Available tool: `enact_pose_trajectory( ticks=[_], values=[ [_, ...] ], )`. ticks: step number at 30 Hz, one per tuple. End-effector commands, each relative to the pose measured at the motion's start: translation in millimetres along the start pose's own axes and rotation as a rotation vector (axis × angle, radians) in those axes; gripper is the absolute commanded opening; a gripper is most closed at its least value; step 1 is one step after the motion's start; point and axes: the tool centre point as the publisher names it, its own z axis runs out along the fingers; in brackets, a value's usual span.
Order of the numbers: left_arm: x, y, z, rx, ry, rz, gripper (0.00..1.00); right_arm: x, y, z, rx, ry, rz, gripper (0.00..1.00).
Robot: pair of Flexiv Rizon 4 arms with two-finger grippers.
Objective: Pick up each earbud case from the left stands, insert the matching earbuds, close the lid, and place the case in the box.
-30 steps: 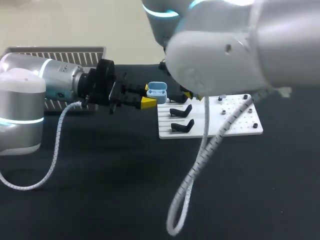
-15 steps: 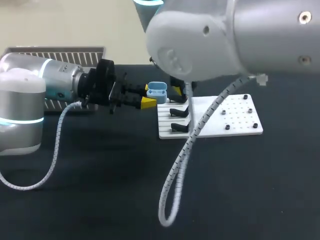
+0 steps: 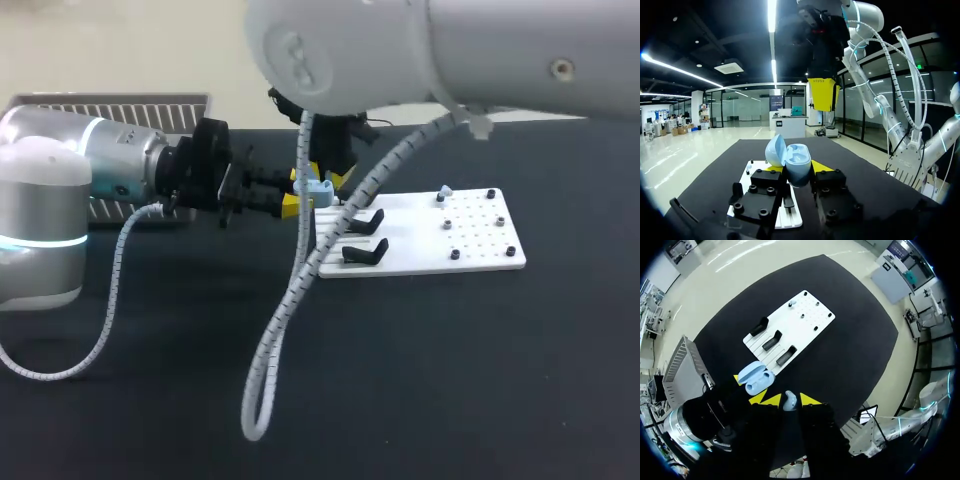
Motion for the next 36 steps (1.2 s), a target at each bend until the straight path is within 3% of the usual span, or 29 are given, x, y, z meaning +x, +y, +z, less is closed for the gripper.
enact_pose_trajectory(
  ticks=[1, 15, 36],
  values=[
    [0.8, -1.3, -0.1, -0.004, -0.002, 0.003, 0.00, -0.9, 16.4, 3.3, 0.066, 0.009, 0.013, 0.00],
    [0.8, -1.3, -0.1, -0.004, -0.002, 0.003, 0.00, -10.3, 35.2, 10.0, 0.120, -0.009, 0.053, 0.00],
    [0.8, -1.3, -0.1, -0.004, -0.002, 0.003, 0.00, -20.6, 35.0, 24.3, 0.143, 0.025, 0.078, 0.00]
  ],
)
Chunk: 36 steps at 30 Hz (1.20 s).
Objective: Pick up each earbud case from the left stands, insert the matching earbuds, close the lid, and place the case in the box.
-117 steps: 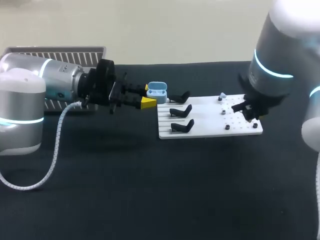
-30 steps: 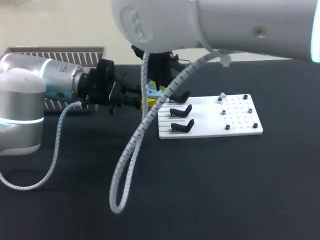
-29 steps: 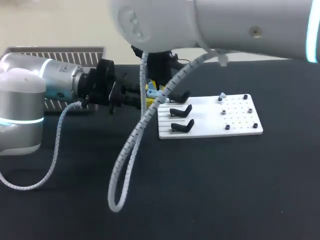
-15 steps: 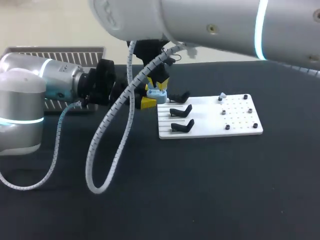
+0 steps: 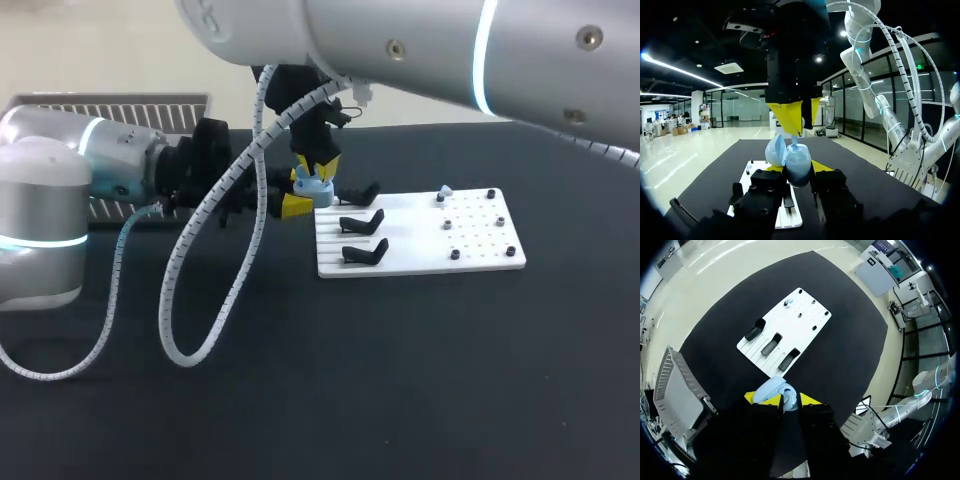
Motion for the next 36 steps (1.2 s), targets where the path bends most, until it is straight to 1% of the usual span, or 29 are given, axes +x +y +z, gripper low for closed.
enact_pose_trajectory(
  ticks=[1, 12, 21, 29, 30, 31, 32, 33, 34, 35, 36],
  values=[
    [0.8, -1.3, -0.1, -0.004, -0.002, 0.003, 0.00, -3.2, 1.3, 2.1, 0.001, 0.001, 0.000, 0.00],
    [0.8, -1.3, -0.1, -0.004, -0.002, 0.003, 0.00, -3.7, 2.1, 4.0, -0.001, 0.010, -0.008, 0.00],
    [0.8, -1.3, -0.1, -0.004, -0.002, 0.003, 0.00, -7.5, 2.9, 11.6, 0.002, 0.017, -0.021, 0.00],
    [0.8, -1.3, -0.1, -0.004, -0.002, 0.003, 0.00, -2.6, 3.0, 11.9, -0.036, 0.049, -0.053, 0.00],
    [0.8, -1.3, -0.1, -0.004, -0.002, 0.003, 0.00, -2.3, 2.9, 11.8, -0.042, 0.051, -0.057, 0.13],
    [0.8, -1.3, -0.1, -0.004, -0.002, 0.003, 0.00, -2.2, 2.9, 11.9, -0.046, 0.052, -0.058, 0.15],
    [0.8, -1.3, -0.1, -0.004, -0.002, 0.003, 0.00, -2.0, 2.6, 12.0, -0.051, 0.055, -0.059, 0.21],
    [0.8, -1.3, -0.1, -0.004, -0.002, 0.003, 0.00, -1.7, 2.1, 12.3, -0.060, 0.062, -0.064, 0.29],
    [0.8, -1.3, -0.1, -0.004, -0.002, 0.003, 0.00, -1.2, 1.8, 12.6, -0.061, 0.064, -0.065, 0.38],
    [0.8, -1.3, -0.1, -0.004, -0.002, 0.003, 0.00, -0.9, 1.5, 12.9, -0.060, 0.064, -0.065, 0.42],
    [0.8, -1.3, -0.1, -0.004, -0.002, 0.003, 0.00, -0.7, 1.2, 13.3, -0.061, 0.069, -0.067, 0.41]
  ],
)
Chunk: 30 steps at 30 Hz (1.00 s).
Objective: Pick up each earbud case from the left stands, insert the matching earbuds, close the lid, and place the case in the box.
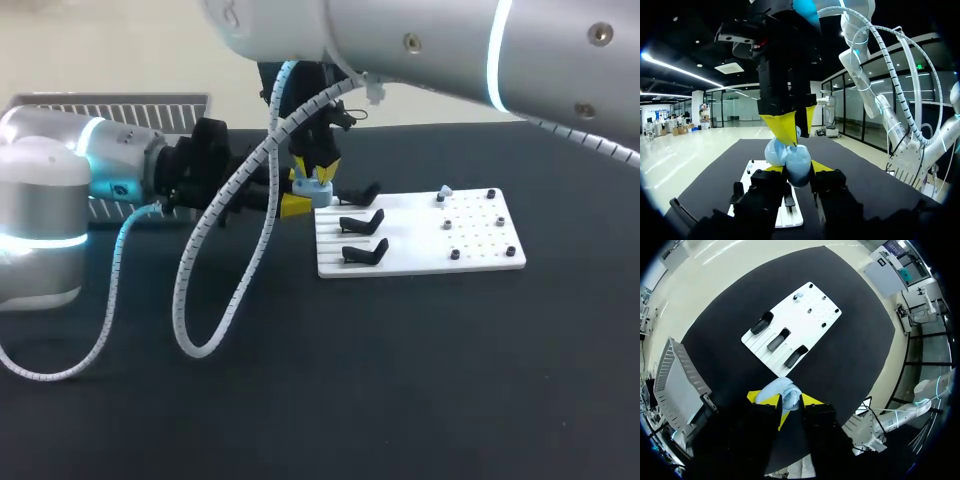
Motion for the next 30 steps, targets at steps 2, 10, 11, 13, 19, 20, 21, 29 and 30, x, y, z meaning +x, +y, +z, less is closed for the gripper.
enact_pose_trajectory(
  ticks=[2, 10, 11, 13, 19, 20, 21, 29, 30],
  values=[
    [-0.5, -2.7, 1.3, -0.002, -0.002, 0.004, 0.00, -0.6, -7.5, 5.1, -0.029, 0.001, -0.001, 0.40],
    [-0.5, -2.7, 1.3, -0.002, -0.002, 0.004, 0.00, 8.0, -19.3, -5.4, -0.093, 0.000, -0.024, 0.39],
    [-0.5, -2.7, 1.3, -0.002, -0.002, 0.004, 0.00, 10.5, -24.2, -8.5, -0.114, 0.001, -0.029, 0.39],
    [-0.5, -2.7, 1.3, -0.002, -0.002, 0.004, 0.00, 14.3, -35.0, -13.6, -0.159, 0.009, -0.057, 0.38],
    [-0.5, -2.7, 1.3, -0.002, -0.002, 0.004, 0.00, 17.4, -68.1, -19.4, -0.350, -0.178, -0.328, 0.40],
    [-0.5, -2.7, 1.3, -0.002, -0.002, 0.004, 0.00, 16.9, -72.9, -18.3, -0.366, -0.212, -0.367, 0.43],
    [-0.5, -2.7, 1.3, -0.002, -0.002, 0.004, 0.00, 13.3, -78.5, -16.4, -0.376, -0.245, -0.366, 0.43],
    [-0.5, -2.7, 1.3, -0.002, -0.002, 0.004, 0.00, -30.6, -111.5, -0.6, -0.520, -0.271, -0.386, 0.36],
    [-0.5, -2.7, 1.3, -0.002, -0.002, 0.004, 0.00, -37.4, -115.2, 1.2, -0.530, -0.268, -0.382, 0.37]
  ],
)
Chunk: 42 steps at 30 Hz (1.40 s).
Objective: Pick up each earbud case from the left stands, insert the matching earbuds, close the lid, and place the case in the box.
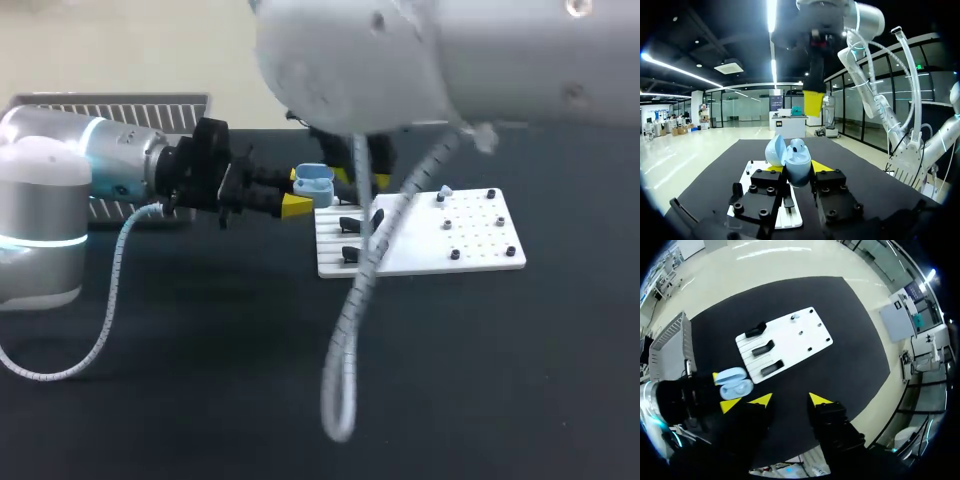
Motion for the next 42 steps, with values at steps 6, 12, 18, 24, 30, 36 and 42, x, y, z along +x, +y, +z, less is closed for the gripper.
enact_pose_trajectory(
  ticks=[6, 12, 18, 24, 30, 36, 42],
  values=[
    [0.6, -1.5, 0.1, -0.005, -0.001, 0.003, 0.00, -27.0, -60.2, 34.2, -0.566, -0.080, -0.027, 0.45],
    [0.6, -1.5, 0.1, -0.005, -0.001, 0.003, 0.00, -53.8, -71.6, 53.2, -0.608, -0.050, -0.076, 0.47],
    [0.6, -1.5, 0.1, -0.005, -0.001, 0.003, 0.00, -73.1, -67.4, 76.2, -0.603, -0.047, -0.147, 0.51],
    [0.6, -1.5, 0.1, -0.005, -0.001, 0.003, 0.00, -90.9, -56.1, 99.7, -0.565, -0.064, -0.210, 0.68],
    [0.6, -1.5, 0.1, -0.005, -0.001, 0.003, 0.00, -107.4, -50.1, 119.8, -0.537, -0.055, -0.239, 0.71],
    [0.6, -1.5, 0.1, -0.005, -0.001, 0.003, 0.00, -119.3, -38.9, 143.0, -0.499, -0.045, -0.263, 0.64],
    [0.6, -1.5, 0.1, -0.005, -0.001, 0.003, 0.00, -128.7, -27.8, 162.5, -0.478, -0.055, -0.282, 0.59]
  ],
)
